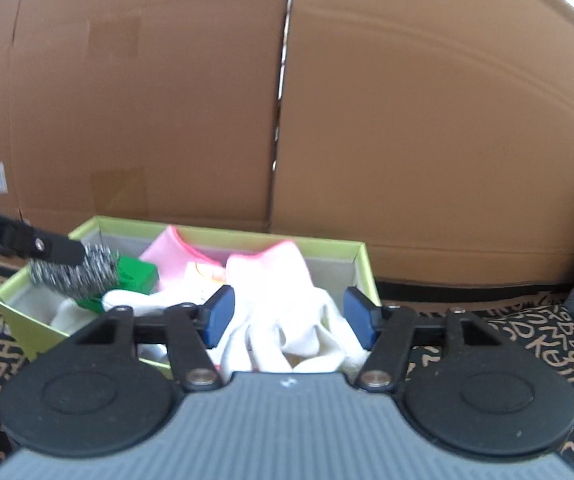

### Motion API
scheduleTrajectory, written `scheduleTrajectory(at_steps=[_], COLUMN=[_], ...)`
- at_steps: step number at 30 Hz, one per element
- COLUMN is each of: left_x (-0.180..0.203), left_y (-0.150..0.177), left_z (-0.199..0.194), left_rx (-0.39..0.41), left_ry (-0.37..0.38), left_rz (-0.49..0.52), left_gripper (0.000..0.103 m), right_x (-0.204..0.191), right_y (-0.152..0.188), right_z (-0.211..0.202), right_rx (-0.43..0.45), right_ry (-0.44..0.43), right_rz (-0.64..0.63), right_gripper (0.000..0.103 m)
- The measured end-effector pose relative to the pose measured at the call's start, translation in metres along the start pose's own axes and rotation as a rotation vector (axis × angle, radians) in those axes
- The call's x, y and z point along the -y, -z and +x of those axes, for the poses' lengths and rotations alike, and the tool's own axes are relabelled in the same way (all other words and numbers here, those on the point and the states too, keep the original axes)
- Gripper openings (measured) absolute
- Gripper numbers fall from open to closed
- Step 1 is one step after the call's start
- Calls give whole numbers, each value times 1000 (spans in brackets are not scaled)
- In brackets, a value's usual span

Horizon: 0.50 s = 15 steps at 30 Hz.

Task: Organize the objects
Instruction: 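Carry glove and scrubber into the lime-green box and open both tools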

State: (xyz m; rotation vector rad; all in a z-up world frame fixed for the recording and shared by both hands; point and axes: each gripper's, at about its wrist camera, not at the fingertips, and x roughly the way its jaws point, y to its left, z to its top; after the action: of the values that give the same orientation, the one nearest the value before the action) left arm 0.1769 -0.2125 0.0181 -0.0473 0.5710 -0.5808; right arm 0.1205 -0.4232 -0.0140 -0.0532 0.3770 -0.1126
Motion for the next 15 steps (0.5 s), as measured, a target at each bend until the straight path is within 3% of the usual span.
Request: scheduleTrajectory(at_steps=[3,9,11,15], left_x=[-2,6,7,4], left_y=[0,4,5,7], left_z=[-5,-16,-22,-37], left_rx=[7,16,23,41], left_ry=[-2,-21,-25,-31], left_rz=[-25,17,29,31], left_gripper=[83,83,84,85], right_x=[-2,-13,-13,-18], right_y=[-2,-10,-9,-15], right_z=[-7,36,33,6], right_rx=[-4,-125,-123,-49], right_ry=[-15,-11,-11,-8], right_rz=[-4,-39,-27,-5], right_gripper=[39,35,38,69])
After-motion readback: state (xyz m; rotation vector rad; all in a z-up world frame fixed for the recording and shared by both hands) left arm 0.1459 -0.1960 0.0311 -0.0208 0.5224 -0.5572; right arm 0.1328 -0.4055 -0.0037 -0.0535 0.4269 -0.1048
